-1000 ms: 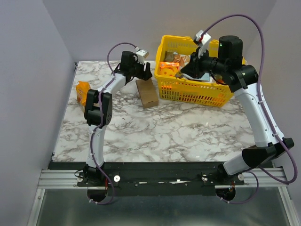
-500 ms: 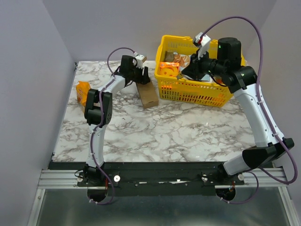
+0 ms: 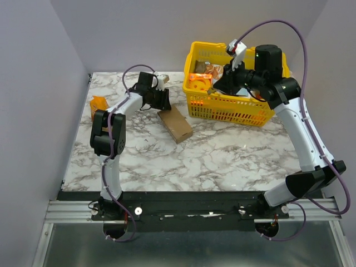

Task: Unpack the express box

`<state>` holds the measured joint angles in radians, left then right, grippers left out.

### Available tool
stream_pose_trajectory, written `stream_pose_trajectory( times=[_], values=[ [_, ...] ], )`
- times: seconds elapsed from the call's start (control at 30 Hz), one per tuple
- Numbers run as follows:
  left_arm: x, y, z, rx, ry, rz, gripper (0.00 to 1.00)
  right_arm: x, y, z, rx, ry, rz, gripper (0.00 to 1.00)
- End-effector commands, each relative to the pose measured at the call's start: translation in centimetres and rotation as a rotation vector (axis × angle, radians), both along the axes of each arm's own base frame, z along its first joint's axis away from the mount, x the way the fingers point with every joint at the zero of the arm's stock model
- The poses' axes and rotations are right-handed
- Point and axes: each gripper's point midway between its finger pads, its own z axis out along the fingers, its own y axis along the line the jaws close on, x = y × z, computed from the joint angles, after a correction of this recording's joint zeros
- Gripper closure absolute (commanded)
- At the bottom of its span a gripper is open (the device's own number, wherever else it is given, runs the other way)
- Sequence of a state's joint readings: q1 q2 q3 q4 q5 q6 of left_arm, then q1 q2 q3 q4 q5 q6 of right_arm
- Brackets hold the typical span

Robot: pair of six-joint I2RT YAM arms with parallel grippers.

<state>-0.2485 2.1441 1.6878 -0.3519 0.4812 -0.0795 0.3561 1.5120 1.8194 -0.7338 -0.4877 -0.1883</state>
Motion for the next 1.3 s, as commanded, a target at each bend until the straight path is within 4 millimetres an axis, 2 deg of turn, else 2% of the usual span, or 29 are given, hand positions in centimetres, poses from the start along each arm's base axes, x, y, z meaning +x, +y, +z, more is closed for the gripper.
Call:
stream_pose_trajectory(
  times=[0.0, 0.03, 0.1, 0.13, 0.2, 0.23, 0.33, 0.4, 0.47, 0.5, 0.53, 0.57, 0.63, 0.7, 0.73, 0.8, 0.83, 1.03, 1.07, 1.1, 1.17, 1.23, 1.27],
  values=[
    [-8.2, 0.6, -2.3, -0.018, 0.268, 0.030, 0.49, 0.1, 0.7, -0.7, 0.005, 0.006, 0.040, 0.99],
    [-9.6, 0.3, -1.3, -0.035, 0.277, 0.045, 0.49, 0.1, 0.7, -0.7, 0.006, 0.006, 0.042, 1.00],
    [-10.8, -0.1, 0.0, -0.050, 0.252, 0.043, 0.49, -0.1, 0.8, -0.8, 0.003, 0.008, 0.053, 1.00],
    [-11.7, -0.2, 1.3, -0.038, 0.205, 0.018, 0.49, -0.3, 0.8, -0.9, -0.007, 0.000, 0.072, 1.00],
    [-12.1, 0.2, 2.8, -0.013, 0.153, 0.011, 0.49, -0.7, 0.7, -1.3, -0.022, 0.002, 0.086, 0.99],
    [-12.0, 0.4, 4.3, -0.014, 0.117, 0.005, 0.47, -0.8, 0.6, -1.8, -0.032, 0.007, 0.088, 1.00],
    [-12.2, 1.9, 5.2, 0.037, 0.068, -0.021, 0.46, -2.0, 0.8, -2.0, -0.054, -0.022, 0.164, 0.99],
    [-11.7, 3.4, 5.0, 0.092, 0.032, -0.027, 0.45, -3.9, 1.6, -2.6, -0.039, 0.001, 0.274, 1.00],
    [-11.3, 3.8, 4.3, 0.086, 0.036, -0.052, 0.45, -4.0, 1.8, -2.6, -0.049, -0.017, 0.291, 0.99],
    [-11.1, 4.3, 4.1, 0.083, 0.034, -0.072, 0.44, -3.1, 1.6, -2.3, -0.063, -0.054, 0.247, 1.00],
    [-11.1, 4.1, 3.0, 0.076, 0.059, -0.104, 0.45, -2.5, 1.5, -2.1, -0.041, -0.037, 0.181, 1.00],
    [-11.1, 3.5, 3.3, 0.050, 0.056, -0.147, 0.44, -1.7, 1.3, -2.0, -0.042, -0.054, 0.145, 1.00],
    [-11.0, 3.3, 1.8, 0.046, 0.088, -0.186, 0.45, -1.1, 1.7, -1.3, -0.044, -0.082, 0.153, 0.99],
    [-10.9, 2.6, 1.6, 0.011, 0.110, -0.210, 0.44, -0.5, 1.7, -1.1, -0.030, -0.094, 0.120, 1.00],
    [-11.0, 2.4, 0.9, -0.002, 0.146, -0.202, 0.45, -0.8, 1.6, -0.6, 0.000, -0.080, 0.095, 0.99],
    [-11.1, 2.0, 0.5, -0.026, 0.169, -0.206, 0.45, -0.7, 1.7, -0.7, 0.018, -0.077, 0.063, 1.00],
    [-11.3, 1.8, 0.4, -0.035, 0.172, -0.215, 0.45, -0.9, 1.6, -1.4, 0.019, -0.053, 0.055, 1.00],
    [-14.7, 0.9, 0.5, -0.108, 0.250, -0.281, 0.48, -1.9, 0.7, -2.6, 0.000, -0.056, 0.025, 0.99],
    [-15.5, 0.9, 0.2, -0.106, 0.271, -0.292, 0.48, -2.1, 0.6, -3.5, -0.007, -0.045, 0.026, 1.00],
    [-16.3, 1.0, 0.1, -0.105, 0.294, -0.297, 0.48, -2.4, 0.6, -2.7, 0.012, -0.081, 0.032, 1.00],
    [-17.4, 1.0, 0.2, -0.113, 0.313, -0.311, 0.50, -2.9, 0.7, -2.9, 0.018, -0.107, 0.057, 1.00],
    [-18.5, 1.2, 0.2, -0.095, 0.343, -0.321, 0.50, -3.5, 1.0, -3.9, 0.041, -0.094, 0.079, 1.00],
    [-18.6, 1.0, 0.9, -0.097, 0.342, -0.335, 0.50, -3.7, 1.1, -4.3, 0.053, -0.080, 0.080, 1.00]
  ],
)
